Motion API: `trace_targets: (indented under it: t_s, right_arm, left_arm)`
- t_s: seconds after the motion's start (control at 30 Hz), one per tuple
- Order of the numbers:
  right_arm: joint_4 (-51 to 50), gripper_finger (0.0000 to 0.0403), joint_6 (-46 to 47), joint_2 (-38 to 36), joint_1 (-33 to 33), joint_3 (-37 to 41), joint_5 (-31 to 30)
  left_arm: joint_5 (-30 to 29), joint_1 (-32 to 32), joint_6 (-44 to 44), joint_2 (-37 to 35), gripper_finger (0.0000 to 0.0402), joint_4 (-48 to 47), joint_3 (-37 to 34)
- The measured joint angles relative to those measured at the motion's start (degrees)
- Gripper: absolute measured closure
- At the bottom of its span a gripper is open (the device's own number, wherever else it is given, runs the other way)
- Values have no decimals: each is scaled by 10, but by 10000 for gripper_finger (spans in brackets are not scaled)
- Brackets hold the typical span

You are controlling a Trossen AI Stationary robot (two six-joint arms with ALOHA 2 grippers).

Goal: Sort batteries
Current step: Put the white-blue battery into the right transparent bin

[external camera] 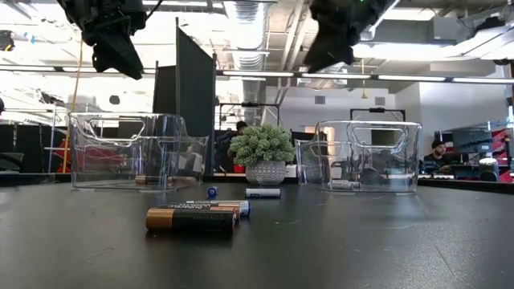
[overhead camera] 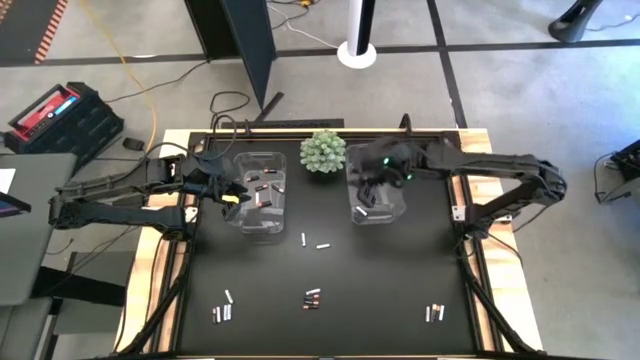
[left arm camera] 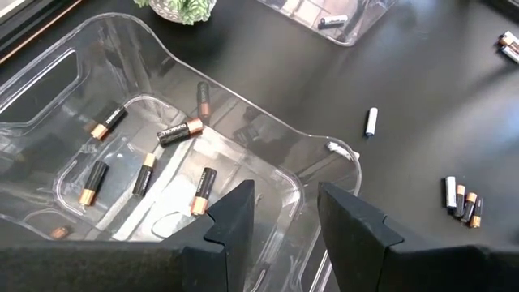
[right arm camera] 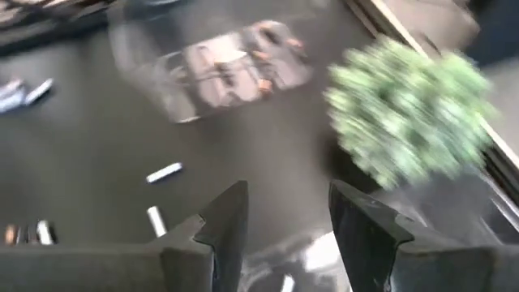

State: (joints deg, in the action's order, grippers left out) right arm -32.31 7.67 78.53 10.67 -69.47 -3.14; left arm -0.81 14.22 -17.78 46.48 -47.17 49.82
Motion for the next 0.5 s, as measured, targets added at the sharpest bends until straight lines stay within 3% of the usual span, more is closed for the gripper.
trace_targets:
  t_s: [0.23,0.5]
  right_arm:
    - [75,224,-48,77,-66,-10,0]
    - [27,234,-67,211,-103,-97,4]
  left_arm:
    - [-1,0,0,0,269,2,0]
    - [-1,0,0,0,269,1,0]
